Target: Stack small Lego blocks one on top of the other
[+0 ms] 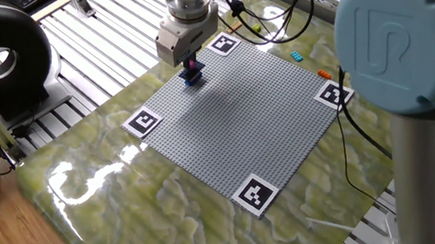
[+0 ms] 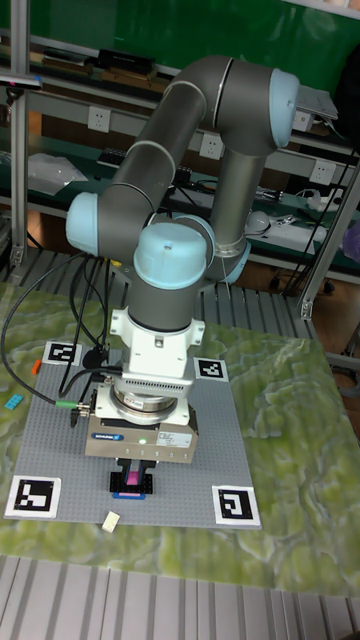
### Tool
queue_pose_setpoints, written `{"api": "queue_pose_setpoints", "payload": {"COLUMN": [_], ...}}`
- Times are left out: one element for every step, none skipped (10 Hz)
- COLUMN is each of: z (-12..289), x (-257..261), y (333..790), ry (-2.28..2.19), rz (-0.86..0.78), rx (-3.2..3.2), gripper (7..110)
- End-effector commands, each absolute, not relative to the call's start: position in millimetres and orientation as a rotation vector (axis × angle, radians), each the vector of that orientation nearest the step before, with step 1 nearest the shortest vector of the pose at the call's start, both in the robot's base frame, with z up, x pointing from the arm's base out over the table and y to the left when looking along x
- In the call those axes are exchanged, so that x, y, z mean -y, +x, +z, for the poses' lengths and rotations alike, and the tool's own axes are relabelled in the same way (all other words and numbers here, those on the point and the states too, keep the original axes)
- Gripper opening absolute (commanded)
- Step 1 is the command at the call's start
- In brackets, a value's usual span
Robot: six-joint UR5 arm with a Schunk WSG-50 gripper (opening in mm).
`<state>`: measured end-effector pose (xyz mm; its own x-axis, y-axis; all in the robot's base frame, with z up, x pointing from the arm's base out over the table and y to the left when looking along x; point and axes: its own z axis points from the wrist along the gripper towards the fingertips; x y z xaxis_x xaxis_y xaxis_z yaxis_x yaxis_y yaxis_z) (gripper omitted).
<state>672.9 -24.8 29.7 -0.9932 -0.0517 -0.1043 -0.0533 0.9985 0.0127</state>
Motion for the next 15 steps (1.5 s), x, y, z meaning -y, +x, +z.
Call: {"api": "queue_pose_setpoints", "payload": {"z": [27.0,26.1,25.2,23.7,20.8,19.0,18.6,19.1,19.8,20.3,20.8,21.3,21.8,21.5,21.3], "x": [25.6,24.6,24.4,22.6,22.0,22.1,22.5,22.6,22.4,23.1,23.4,23.8,23.9,24.1,24.0], "y": [672.7,673.6,674.4,674.9,675.8,675.2,674.8,674.8,674.2,673.3,673.1,672.3,672.2,672.4,672.6], "ry": [-0.085,-0.077,-0.07,-0.068,-0.068,-0.066,-0.066,-0.066,-0.066,-0.066,-0.066,-0.068,-0.068,-0.07,-0.07], "rz": [0.037,0.04,0.038,0.042,0.04,0.038,0.035,0.035,0.038,0.035,0.038,0.038,0.04,0.04,0.04], "rx": [-3.044,-3.042,-3.041,-3.039,-3.036,-3.037,-3.037,-3.035,-3.035,-3.037,-3.037,-3.038,-3.038,-3.038,-3.038], "gripper": [7,7,7,7,7,7,7,7,7,7,7,7,7,7,7]}}
